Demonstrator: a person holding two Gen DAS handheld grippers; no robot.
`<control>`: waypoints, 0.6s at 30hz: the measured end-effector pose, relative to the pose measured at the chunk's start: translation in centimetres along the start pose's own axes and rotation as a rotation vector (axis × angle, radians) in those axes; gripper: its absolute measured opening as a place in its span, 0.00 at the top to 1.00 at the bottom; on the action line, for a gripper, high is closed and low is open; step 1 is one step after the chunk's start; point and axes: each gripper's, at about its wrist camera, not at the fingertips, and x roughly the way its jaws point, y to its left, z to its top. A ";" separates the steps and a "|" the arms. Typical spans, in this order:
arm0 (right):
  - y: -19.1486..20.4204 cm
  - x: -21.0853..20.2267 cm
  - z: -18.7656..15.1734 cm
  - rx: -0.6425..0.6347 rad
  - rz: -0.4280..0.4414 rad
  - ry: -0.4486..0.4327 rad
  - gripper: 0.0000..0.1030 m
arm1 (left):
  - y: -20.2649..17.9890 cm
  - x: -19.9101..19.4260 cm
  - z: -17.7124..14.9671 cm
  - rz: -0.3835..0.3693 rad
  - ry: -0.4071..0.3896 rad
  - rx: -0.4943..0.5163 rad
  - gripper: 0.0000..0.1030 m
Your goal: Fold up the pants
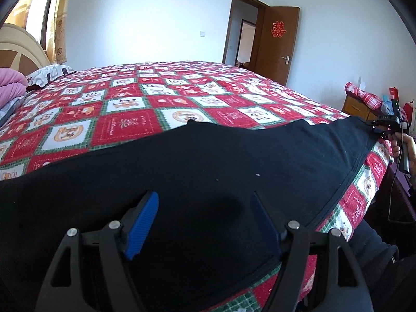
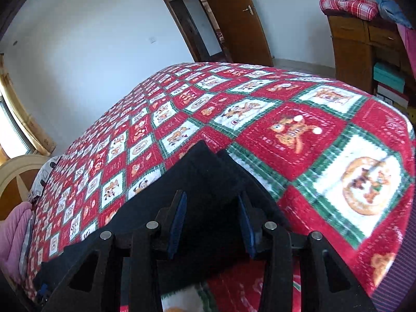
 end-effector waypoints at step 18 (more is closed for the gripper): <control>-2.6 -2.5 -1.1 0.050 0.022 -0.089 0.96 | -0.3 0.5 -0.3 -0.005 -0.009 0.030 0.14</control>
